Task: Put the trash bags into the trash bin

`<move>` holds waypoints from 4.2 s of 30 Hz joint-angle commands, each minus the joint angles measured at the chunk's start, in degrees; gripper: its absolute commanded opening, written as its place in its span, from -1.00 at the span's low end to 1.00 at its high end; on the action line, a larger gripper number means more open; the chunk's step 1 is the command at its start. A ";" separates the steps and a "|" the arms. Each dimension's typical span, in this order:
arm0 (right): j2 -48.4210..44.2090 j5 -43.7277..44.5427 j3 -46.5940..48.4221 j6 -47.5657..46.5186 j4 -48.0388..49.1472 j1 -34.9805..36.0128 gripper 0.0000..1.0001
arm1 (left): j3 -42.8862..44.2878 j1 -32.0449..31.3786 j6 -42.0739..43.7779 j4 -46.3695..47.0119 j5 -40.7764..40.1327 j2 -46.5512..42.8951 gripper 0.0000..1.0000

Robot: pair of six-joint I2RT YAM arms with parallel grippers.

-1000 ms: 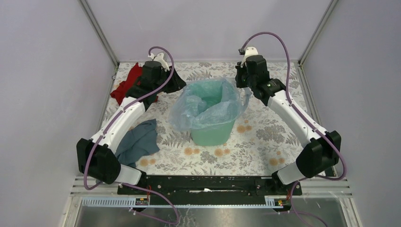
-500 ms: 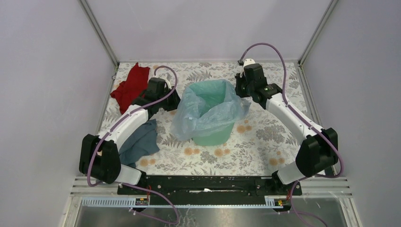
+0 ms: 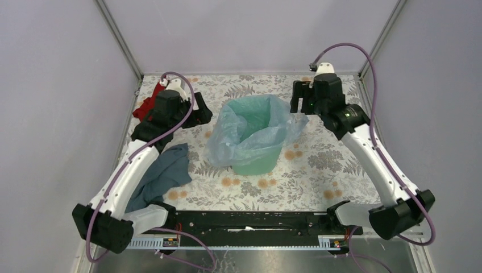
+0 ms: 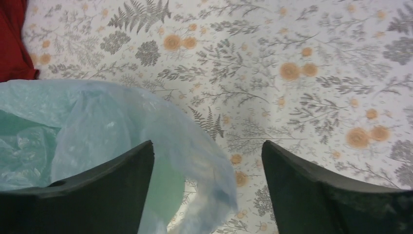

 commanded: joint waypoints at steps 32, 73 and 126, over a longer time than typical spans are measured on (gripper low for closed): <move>-8.58 -35.00 -28.50 15.52 21.14 -13.22 0.48 | -26.57 0.17 -20.54 7.66 22.14 -22.39 0.91; 6.84 -32.68 -46.21 17.09 38.05 -10.63 -0.74 | -34.72 0.14 -20.06 28.44 19.87 0.85 -0.90; 21.21 -4.97 8.69 9.65 16.72 28.24 0.44 | -32.75 -2.28 -19.58 23.40 19.38 -7.31 -0.77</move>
